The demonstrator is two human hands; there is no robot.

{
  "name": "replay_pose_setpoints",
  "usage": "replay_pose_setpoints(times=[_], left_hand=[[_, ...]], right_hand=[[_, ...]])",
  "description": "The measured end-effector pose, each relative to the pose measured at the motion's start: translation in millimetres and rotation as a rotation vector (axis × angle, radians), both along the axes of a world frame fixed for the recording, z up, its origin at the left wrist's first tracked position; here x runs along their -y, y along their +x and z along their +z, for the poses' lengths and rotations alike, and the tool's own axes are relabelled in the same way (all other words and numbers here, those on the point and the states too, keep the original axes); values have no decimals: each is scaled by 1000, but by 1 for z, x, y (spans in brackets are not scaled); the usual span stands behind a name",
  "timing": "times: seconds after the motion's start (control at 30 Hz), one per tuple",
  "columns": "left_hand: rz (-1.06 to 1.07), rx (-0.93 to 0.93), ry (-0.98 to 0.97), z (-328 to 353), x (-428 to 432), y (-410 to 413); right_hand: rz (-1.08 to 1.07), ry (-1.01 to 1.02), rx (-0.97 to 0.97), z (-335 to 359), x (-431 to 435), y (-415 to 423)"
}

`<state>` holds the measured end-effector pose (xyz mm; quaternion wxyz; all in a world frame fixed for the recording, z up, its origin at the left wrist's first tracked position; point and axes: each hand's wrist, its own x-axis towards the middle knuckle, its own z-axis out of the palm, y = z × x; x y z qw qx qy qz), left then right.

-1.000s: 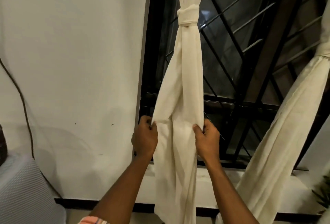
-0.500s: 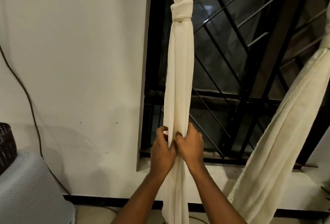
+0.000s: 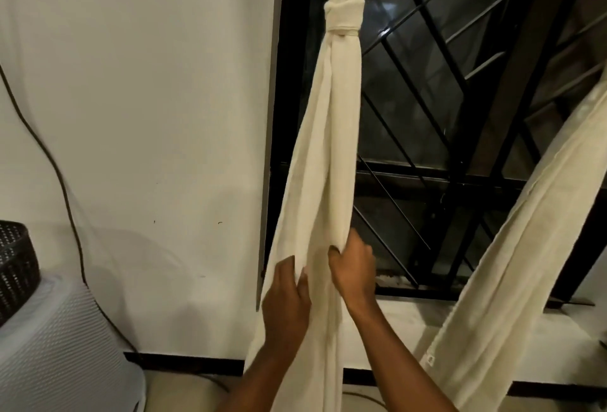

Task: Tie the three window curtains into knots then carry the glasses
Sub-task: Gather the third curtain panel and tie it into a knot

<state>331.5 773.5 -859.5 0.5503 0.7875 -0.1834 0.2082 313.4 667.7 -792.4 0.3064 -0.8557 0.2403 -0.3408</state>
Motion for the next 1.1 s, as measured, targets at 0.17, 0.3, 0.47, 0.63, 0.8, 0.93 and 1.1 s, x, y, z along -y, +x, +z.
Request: replay_pose_setpoints(times=[0.17, 0.3, 0.47, 0.63, 0.8, 0.93, 1.1], left_hand=[[-96, 49, 117, -30, 15, -17], [30, 274, 156, -41, 13, -12], [71, 455, 246, -49, 13, -7], [87, 313, 219, -44, 9, 6], [73, 215, 219, -36, 9, 13], [32, 9, 106, -30, 9, 22], [82, -3, 343, -20, 6, 25]], right_hand=[[155, 45, -9, -12, -19, 11], [183, 57, 5, -17, -25, 8], [192, 65, -2, -27, -28, 4], [177, 28, -60, -23, -29, 5], [226, 33, -143, -17, -35, 3], [191, -118, -11, -1, -34, -4], [149, -565, 454, 72, -25, 6]])
